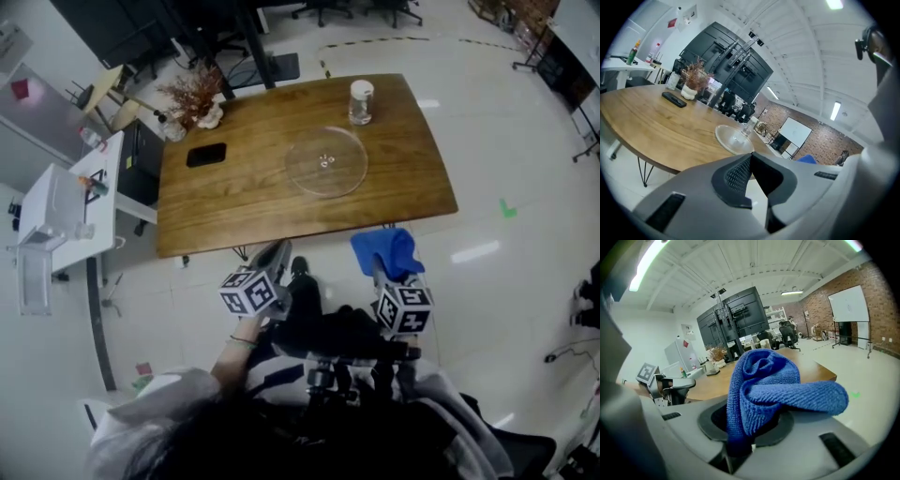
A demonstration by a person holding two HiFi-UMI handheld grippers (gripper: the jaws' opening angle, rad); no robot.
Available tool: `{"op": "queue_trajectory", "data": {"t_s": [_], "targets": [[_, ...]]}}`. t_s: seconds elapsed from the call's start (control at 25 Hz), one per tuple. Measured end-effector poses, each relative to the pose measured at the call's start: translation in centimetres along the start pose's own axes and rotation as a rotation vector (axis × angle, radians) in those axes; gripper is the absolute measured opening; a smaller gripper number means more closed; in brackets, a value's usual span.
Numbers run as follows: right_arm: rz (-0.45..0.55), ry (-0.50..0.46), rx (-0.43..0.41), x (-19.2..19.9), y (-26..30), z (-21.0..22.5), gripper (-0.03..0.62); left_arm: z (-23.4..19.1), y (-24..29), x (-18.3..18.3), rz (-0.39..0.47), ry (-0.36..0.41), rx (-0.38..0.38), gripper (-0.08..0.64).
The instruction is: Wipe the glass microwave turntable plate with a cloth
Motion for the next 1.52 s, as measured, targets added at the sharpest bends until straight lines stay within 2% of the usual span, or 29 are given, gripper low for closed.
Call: {"op": "queue_trajectory", "data": {"t_s": [0.16,0.32,0.52,0.68,0.92,1.12,1.32,1.52], "targets": [[0.009,0.014,-0.051,1.5,-1.3,-1.8,0.086,1.7,-3.1,0.1,0.042,0.019,0.007,0.003],[-0.007,-0.017,-0.086,3.0,-1.7,-4.1,0.086,2.0,-5.1,0.2,0.068,0.022,0.017,0.003],[0.013,-0.007,-0.065,3.5,-2.4,-5.1,0.086,1.7,-6.3,0.7,0.057,0.030,0.053,0.003],[0.039,0.004,-0.050,3.8,-2.7,-7.5,0.086,0.0,-9.2,1.3,0.046,0.049,0.058,0.003],[0.023,0.029,-0.083,5.9,-2.5,-14.3,0.086,-3.8,-16.5,1.6,0.050,0.087,0.018,0.003],[-0.007,0.041,-0.118,8.6,-1.6,-20.1,0.084,-8.1,-20.8,2.8,0.051,0.045,-0.010,0.003],[-0.018,0.054,-0.099,10.6,-2.1,-23.3,0.084,-9.7,-22.7,3.6,0.031,0.042,0.031,0.003],[-0.004,0.068,-0.060,11.5,-2.6,-24.3,0.084,-10.2,-23.2,3.5,0.021,0.056,0.072,0.003]]}}
Point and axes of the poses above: the fingertips, and each gripper's own axes: y forward along the fingers, z to its right, x out of its underside, the point moved 3 cm from there along -y, backward along the fingers, and after that the axes turned 6 degrees about -z, right-handed, at the moved point
